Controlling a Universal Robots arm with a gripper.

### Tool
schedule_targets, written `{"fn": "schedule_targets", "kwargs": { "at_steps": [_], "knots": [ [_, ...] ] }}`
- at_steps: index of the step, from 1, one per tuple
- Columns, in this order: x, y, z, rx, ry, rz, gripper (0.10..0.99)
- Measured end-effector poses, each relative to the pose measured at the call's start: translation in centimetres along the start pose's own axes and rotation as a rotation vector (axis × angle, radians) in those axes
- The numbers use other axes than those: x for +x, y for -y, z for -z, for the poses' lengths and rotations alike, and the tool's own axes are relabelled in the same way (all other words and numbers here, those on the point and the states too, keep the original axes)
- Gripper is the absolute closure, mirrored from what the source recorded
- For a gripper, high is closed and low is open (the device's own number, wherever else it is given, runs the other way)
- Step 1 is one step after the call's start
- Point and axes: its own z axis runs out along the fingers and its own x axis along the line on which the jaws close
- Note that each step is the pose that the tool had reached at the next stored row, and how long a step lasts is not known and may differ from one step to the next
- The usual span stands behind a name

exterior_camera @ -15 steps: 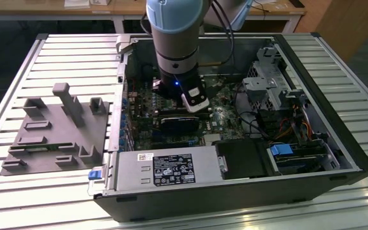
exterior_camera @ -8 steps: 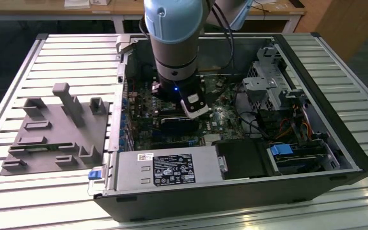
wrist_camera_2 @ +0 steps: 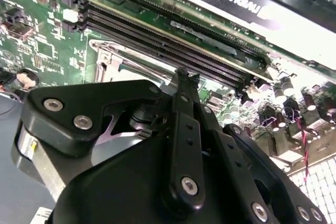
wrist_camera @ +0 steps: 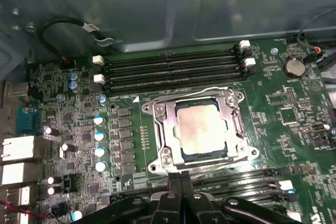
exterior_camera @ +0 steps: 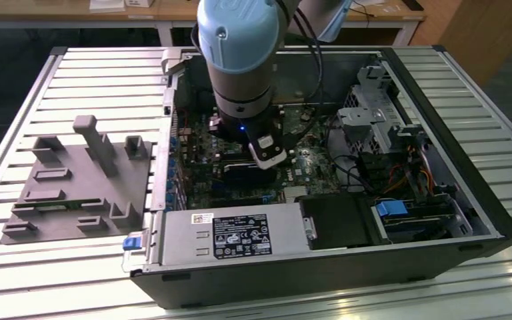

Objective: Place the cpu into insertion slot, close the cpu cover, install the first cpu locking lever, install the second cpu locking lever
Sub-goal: 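Install the second cpu locking lever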

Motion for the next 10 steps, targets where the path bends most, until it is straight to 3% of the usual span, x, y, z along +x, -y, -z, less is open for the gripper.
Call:
{"fn": "schedule_targets", "kwargs": {
  "at_steps": [4, 10],
  "knots": [
    [0.32, 0.2, -0.36, -0.014, -0.0034, 0.002, 0.984],
    [0.58, 0.47, -0.73, -0.019, -0.0051, 0.005, 0.984]
  ]
}}
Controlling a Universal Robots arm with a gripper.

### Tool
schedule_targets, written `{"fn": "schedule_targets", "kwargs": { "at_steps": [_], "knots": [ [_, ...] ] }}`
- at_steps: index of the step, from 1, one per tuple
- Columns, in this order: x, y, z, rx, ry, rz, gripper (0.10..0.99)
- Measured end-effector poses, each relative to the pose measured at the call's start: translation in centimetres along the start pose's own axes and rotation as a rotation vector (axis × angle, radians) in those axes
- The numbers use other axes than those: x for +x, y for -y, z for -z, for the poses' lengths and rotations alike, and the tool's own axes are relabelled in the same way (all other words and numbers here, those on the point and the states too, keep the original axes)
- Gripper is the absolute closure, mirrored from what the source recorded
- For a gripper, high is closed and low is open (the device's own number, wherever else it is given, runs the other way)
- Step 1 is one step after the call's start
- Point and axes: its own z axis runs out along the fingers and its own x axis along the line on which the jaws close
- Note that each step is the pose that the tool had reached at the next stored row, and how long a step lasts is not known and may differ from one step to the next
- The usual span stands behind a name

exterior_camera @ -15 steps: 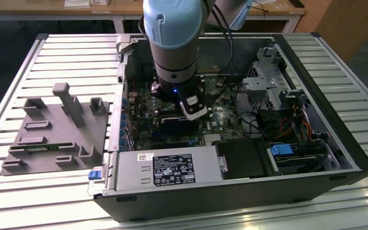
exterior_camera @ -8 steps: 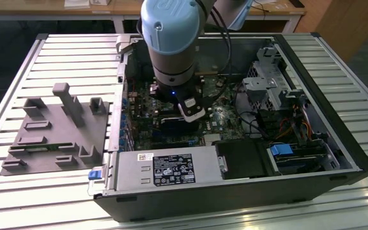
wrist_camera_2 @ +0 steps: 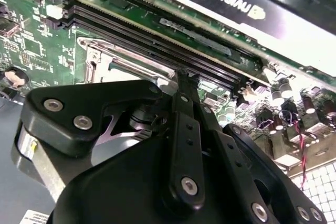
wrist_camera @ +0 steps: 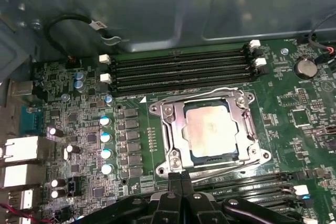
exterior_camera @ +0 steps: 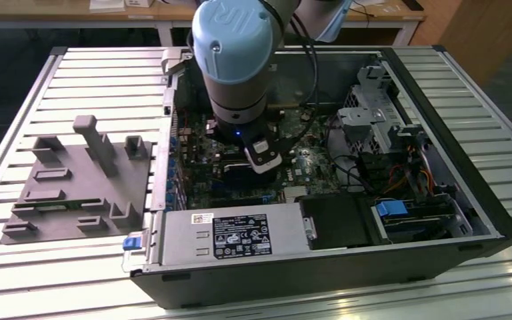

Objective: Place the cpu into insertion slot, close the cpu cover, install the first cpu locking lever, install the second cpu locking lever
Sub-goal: 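Install the second cpu locking lever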

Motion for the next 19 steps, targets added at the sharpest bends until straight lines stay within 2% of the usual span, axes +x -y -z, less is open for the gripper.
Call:
{"fn": "schedule_targets", "kwargs": {
  "at_steps": [3, 6, 16, 19],
  "knots": [
    [0.07, 0.27, 0.01, -0.004, -0.0008, 0.0, 0.984],
    [0.25, 0.4, -0.19, -0.014, -0.0025, 0.0, 0.984],
    [0.84, 0.8, -1.0, -0.064, -0.0115, 0.002, 0.984],
    [0.93, 0.87, -1.18, -0.07, -0.013, 0.003, 0.984]
  ]
}}
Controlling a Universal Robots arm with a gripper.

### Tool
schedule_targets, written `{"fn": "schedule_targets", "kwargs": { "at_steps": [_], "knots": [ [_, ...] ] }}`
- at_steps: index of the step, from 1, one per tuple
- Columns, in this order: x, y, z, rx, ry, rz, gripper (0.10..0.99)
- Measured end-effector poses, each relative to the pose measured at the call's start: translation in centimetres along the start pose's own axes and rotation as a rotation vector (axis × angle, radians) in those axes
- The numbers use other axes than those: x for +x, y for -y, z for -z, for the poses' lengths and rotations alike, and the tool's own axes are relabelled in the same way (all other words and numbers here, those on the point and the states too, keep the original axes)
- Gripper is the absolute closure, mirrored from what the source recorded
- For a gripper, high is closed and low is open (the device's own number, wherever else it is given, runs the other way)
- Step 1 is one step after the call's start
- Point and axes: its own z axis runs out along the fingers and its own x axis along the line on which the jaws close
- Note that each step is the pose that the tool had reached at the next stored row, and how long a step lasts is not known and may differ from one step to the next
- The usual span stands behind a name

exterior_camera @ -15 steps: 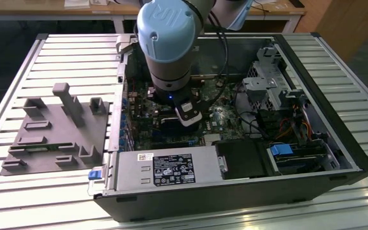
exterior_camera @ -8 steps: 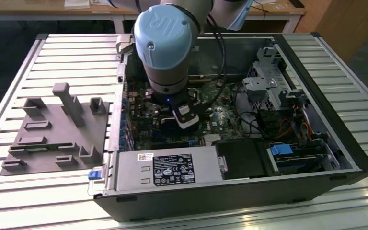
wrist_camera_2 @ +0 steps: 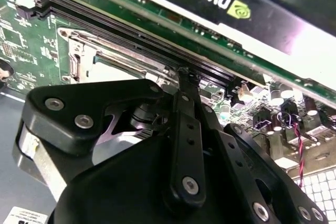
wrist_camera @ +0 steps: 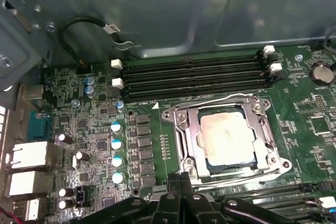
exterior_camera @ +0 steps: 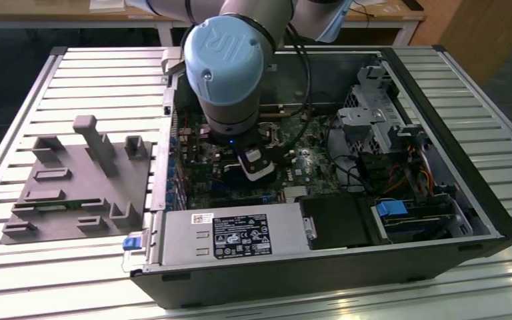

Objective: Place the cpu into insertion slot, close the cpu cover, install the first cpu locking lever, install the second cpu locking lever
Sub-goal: 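Install the second cpu locking lever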

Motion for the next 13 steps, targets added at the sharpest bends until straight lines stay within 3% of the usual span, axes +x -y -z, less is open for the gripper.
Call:
{"fn": "schedule_targets", "kwargs": {
  "at_steps": [10, 13],
  "knots": [
    [0.39, 0.04, -0.37, 0.0, -0.0002, 0.0, 0.984],
    [0.41, 0.04, -0.41, 0.004, 0.0002, 0.001, 0.984]
  ]
}}
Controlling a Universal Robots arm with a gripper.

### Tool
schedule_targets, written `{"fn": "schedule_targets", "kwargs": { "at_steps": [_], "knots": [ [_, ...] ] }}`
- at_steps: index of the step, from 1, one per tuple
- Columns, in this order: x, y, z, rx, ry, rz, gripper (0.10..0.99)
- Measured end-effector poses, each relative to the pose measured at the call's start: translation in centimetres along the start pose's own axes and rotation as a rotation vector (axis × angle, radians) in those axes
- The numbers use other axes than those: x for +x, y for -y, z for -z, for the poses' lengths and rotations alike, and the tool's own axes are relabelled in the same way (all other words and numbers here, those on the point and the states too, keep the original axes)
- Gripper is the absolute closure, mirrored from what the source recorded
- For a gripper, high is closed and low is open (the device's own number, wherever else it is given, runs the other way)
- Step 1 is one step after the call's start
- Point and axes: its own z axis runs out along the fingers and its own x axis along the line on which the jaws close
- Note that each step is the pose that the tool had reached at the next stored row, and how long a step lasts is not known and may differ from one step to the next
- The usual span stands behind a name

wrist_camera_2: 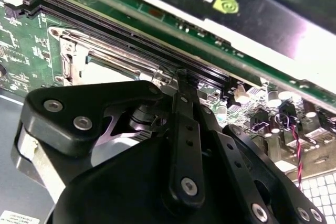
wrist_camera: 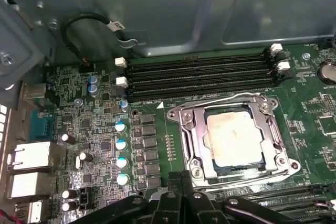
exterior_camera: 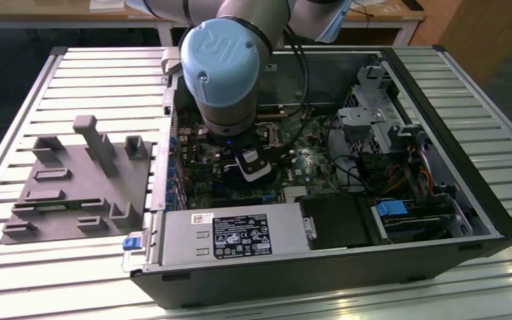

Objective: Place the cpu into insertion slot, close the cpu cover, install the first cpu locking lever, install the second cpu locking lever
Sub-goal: 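Install the second cpu locking lever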

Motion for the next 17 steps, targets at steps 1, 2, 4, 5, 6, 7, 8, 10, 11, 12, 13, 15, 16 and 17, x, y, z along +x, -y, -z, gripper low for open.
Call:
{"fn": "schedule_targets", "kwargs": {
  "at_steps": [1, 2, 4, 5, 6, 7, 8, 10, 11, 12, 13, 15, 16, 17],
  "knots": [
    [0.0, 0.0, 0.0, 0.001, 0.0001, 0.0, 0.984],
    [0.0, -0.01, 0.03, 0.001, 0.0003, 0.0, 0.984],
    [0.0, -0.07, 0.15, 0.001, 0.0004, 0.0, 0.984],
    [-0.01, -0.11, 0.23, 0.001, 0.0005, 0.0, 0.984],
    [0.0, -0.16, 0.37, 0.002, 0.0003, 0.0, 0.984],
    [-0.01, -0.22, 0.46, 0.001, 0.0005, 0.0, 0.984],
    [-0.01, -0.27, 0.6, 0.001, 0.0005, 0.0, 0.984],
    [-0.02, -0.43, 0.96, 0.001, 0.0004, 0.0, 0.984],
    [-0.03, -0.5, 1.14, 0.002, 0.0004, 0.0, 0.984],
    [-0.05, -0.58, 1.3, 0.001, 0.0004, 0.0, 0.984],
    [-0.08, -0.65, 1.46, 0.002, 0.0004, 0.0, 0.984],
    [-0.17, -0.81, 1.79, 0.005, 0.0008, 0.0, 0.984],
    [-0.25, -0.87, 1.9, 0.007, 0.001, 0.001, 0.984],
    [-0.34, -0.92, 1.98, 0.008, 0.0012, 0.001, 0.984]
  ]
}}
